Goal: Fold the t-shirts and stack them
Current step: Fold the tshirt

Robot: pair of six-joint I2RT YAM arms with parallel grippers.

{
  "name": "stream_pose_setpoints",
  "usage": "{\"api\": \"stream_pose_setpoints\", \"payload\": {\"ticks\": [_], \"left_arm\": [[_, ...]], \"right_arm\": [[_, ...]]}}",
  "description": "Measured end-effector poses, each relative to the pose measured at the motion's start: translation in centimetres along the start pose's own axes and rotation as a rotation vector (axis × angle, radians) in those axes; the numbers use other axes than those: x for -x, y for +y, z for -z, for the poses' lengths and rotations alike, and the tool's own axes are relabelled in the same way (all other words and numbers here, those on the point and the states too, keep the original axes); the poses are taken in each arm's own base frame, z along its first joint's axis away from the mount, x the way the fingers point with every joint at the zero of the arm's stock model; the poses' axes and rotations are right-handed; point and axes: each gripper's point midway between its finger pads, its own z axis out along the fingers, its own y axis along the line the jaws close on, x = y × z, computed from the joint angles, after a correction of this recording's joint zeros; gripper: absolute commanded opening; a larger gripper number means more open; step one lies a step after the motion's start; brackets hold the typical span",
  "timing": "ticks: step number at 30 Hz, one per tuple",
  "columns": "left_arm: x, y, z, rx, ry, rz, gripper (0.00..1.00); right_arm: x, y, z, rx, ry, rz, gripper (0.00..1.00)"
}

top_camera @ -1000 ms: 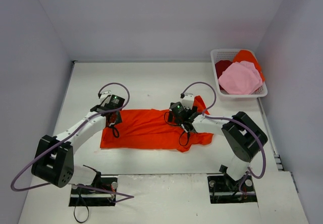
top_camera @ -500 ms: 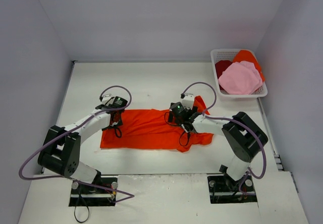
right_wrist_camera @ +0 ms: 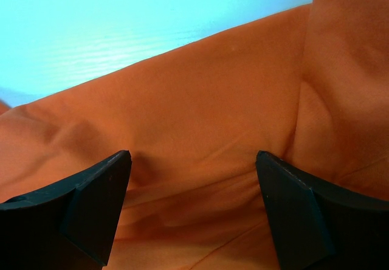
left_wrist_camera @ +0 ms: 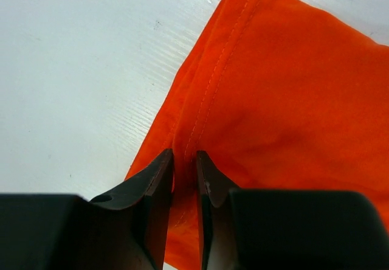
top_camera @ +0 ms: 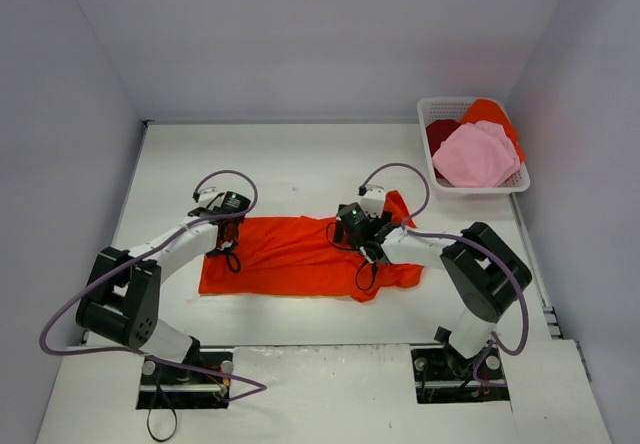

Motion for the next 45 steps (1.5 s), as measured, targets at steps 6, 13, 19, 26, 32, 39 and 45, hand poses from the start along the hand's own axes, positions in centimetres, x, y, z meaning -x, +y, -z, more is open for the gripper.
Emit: {"api": "stream_pose_setpoints", "payload": {"ticks": [6,13,19,26,32,39,45], "left_arm": [[-0.2,0.1,-0.6,0.017,0.009,-0.006,0.17],[0.7,-0.1,-0.7,0.013,-0.020,0.014,0.17],[3.7,-0.6,-0.7,-0.010,-0.071,0.080,0.00],[4.7,-0.8,-1.7,-0.022,-0.068,0.107,0.00],[4.2,-1.9,-1.6,-0.075,-0.026,0.112,0.23],[3.7,-1.8,0.1,-0.144,-0.022,0.141,0.30],[3.6,-2.0,1.4,-0.190,-0.028,0.166,0.30]], "right_arm": [[-0.2,-0.3,0.2,-0.007,0.007,0.005,0.81],[-0.3,-0.5,0.3,-0.013,0.010,0.008,0.81],[-0.6,-1.2,0.7,-0.029,0.021,0.016,0.81],[-0.9,-1.7,0.9,-0.042,0.031,0.024,0.81],[-0.9,-1.8,0.9,-0.045,0.033,0.027,0.81],[-0.9,-1.8,0.9,-0.046,0.035,0.028,0.81],[-1.0,-1.8,1.0,-0.048,0.038,0.030,0.81]]}}
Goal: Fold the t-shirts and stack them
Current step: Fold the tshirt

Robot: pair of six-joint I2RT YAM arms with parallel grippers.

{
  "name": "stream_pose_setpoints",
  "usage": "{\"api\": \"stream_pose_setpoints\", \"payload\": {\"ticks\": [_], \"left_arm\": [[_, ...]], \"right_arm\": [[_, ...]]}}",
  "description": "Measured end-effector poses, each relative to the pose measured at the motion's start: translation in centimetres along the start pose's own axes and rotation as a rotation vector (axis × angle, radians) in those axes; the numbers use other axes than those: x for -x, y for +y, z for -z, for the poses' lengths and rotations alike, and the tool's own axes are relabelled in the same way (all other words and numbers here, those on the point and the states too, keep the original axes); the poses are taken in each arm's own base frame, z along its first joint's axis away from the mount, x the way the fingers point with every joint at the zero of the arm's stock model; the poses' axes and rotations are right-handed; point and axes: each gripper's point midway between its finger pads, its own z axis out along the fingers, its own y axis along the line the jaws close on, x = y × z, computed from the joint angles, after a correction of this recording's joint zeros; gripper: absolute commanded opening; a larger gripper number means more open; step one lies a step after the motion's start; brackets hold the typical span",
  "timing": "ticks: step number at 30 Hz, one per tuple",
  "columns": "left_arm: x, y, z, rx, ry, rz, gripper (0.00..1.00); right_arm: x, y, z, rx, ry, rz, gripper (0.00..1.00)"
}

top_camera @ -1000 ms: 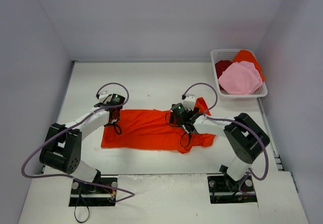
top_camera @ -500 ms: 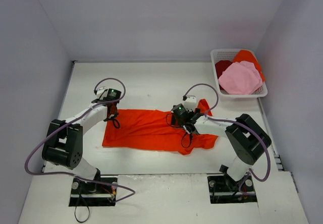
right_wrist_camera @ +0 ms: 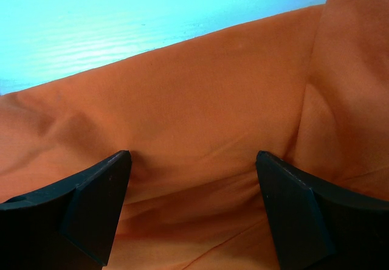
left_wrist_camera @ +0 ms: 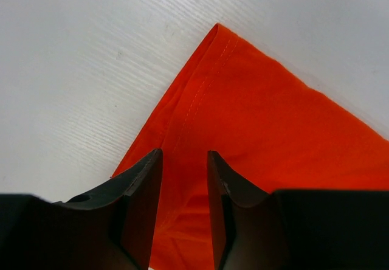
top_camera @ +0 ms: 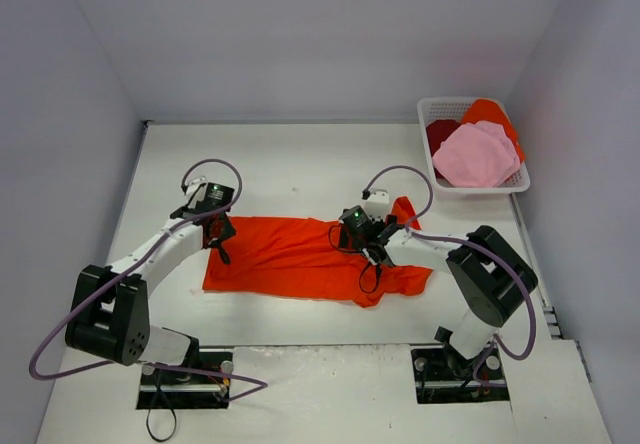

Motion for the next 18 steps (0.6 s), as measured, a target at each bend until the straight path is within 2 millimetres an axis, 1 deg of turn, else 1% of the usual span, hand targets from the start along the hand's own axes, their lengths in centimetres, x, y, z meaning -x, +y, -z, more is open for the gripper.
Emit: {"api": "stream_pose_setpoints", "payload": {"ticks": [6,12,14,16,18], "left_arm": [[-2.7,0.8,-0.3,0.017,0.057,-0.021,0.30],[-3.3,0.6,-0.3,0.013,0.067,-0.021,0.30],[-3.4,0.6,-0.3,0.014,0.068,-0.015,0.20],[-3.4,0.6,-0.3,0.016,0.068,-0.009,0.00],[-3.5,0.7,-0.4,0.021,0.071,-0.010,0.00]], "right_arm": [[0.0,0.0,0.0,-0.001,0.000,0.001,0.81],[0.0,0.0,0.0,0.000,0.000,0.001,0.81],[0.0,0.0,0.0,0.000,0.000,0.000,0.81],[0.0,0.0,0.0,0.000,0.000,0.000,0.80],[0.0,0.0,0.0,0.000,0.000,0.000,0.81]]}}
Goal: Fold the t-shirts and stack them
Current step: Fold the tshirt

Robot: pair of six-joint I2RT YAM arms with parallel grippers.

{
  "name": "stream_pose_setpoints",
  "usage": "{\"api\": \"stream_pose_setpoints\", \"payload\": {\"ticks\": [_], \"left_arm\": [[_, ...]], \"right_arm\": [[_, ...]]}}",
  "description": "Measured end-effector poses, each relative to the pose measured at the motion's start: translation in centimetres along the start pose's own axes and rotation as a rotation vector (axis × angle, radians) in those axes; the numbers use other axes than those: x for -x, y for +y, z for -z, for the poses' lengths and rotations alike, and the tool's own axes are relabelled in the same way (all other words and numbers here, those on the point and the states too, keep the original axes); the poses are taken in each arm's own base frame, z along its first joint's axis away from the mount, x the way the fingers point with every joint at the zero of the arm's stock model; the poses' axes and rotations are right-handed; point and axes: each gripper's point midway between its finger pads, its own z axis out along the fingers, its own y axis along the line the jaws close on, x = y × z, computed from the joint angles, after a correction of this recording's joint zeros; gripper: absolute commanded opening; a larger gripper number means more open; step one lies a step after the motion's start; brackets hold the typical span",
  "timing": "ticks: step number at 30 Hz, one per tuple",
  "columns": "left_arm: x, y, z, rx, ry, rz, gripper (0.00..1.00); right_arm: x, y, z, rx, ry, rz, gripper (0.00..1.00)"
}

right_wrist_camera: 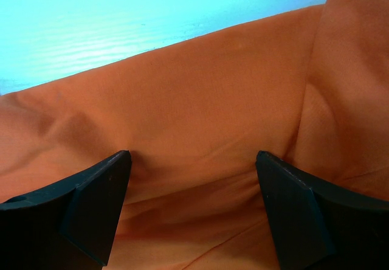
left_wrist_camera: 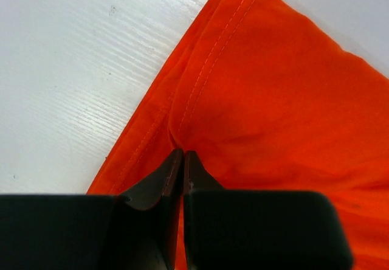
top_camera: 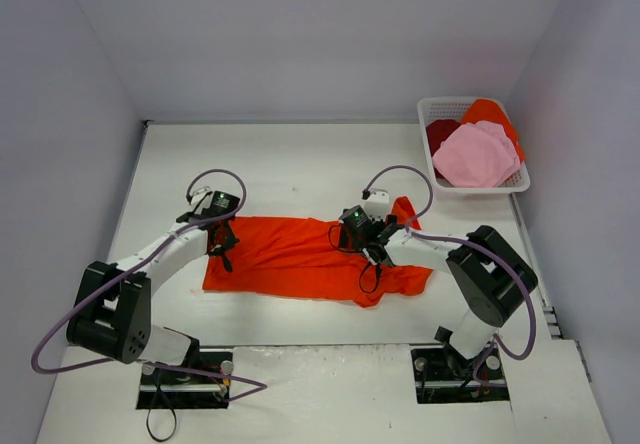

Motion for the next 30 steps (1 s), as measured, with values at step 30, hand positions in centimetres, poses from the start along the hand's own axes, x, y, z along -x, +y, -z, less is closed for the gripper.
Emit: {"api": "stream_pose_setpoints", "payload": {"ticks": [30], "left_arm": [[4.5,-1.6,-2.0,0.092,-0.100,-0.045,0.00]], "right_arm": [[0.0,0.0,0.0,-0.003,-0.002,-0.009,0.81]]}}
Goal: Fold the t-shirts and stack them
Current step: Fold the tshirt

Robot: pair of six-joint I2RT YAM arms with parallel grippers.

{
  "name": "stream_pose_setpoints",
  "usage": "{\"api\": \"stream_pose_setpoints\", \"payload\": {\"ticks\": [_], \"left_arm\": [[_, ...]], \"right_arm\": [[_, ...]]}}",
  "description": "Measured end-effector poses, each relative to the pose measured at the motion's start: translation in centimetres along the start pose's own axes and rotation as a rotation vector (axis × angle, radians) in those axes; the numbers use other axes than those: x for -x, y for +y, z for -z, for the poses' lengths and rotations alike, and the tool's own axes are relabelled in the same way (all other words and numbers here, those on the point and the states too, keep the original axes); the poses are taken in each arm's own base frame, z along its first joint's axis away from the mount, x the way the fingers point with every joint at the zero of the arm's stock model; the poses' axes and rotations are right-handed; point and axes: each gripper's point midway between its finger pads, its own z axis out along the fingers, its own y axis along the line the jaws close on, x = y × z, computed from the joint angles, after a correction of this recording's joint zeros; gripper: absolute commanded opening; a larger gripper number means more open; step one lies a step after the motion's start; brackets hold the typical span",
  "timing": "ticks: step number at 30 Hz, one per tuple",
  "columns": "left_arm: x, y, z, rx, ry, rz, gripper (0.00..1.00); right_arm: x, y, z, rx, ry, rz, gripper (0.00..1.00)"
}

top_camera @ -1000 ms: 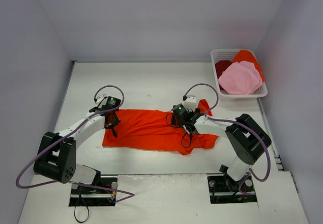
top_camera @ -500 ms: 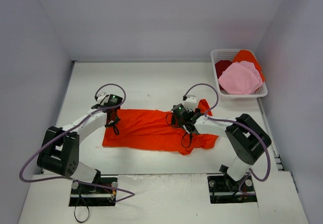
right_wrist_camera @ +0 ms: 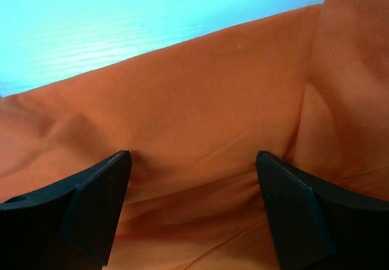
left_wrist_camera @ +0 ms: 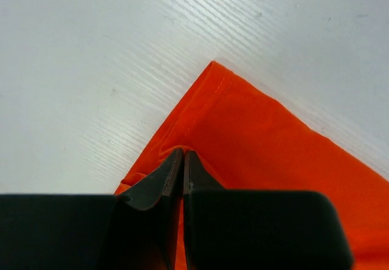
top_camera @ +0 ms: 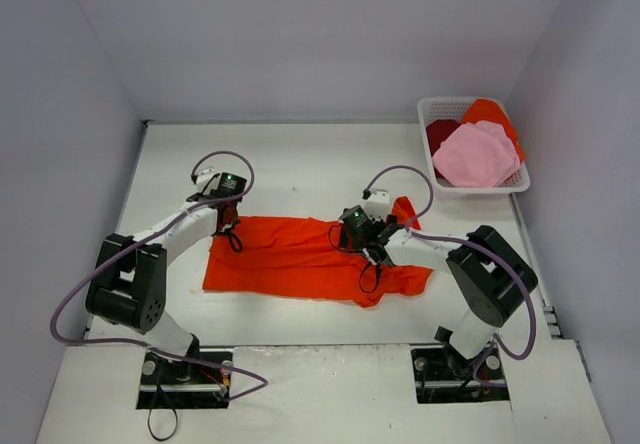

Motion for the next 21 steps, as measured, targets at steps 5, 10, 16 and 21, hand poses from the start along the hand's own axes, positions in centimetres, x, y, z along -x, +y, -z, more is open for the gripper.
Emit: {"api": "stream_pose_setpoints", "payload": {"ticks": [5,10,16,21], "left_arm": [[0.8,0.7,-0.5,0.016,-0.009,0.023,0.00],[1.3,1.2,-0.8,0.031,-0.014,0.029,0.00],[1.4,1.4,-1.4,0.041,-0.013,0.029,0.00],[1.8,1.7,-1.7,0.050,-0.013,0.039,0.00]], "right_arm": [[0.0,0.0,0.0,-0.001,-0.001,-0.002,0.80],[0.0,0.0,0.0,-0.001,-0.001,-0.002,0.80],[0.0,-0.1,0.0,-0.005,-0.001,0.000,0.81],[0.0,-0.2,0.0,-0.008,-0.001,0.001,0.81]]}}
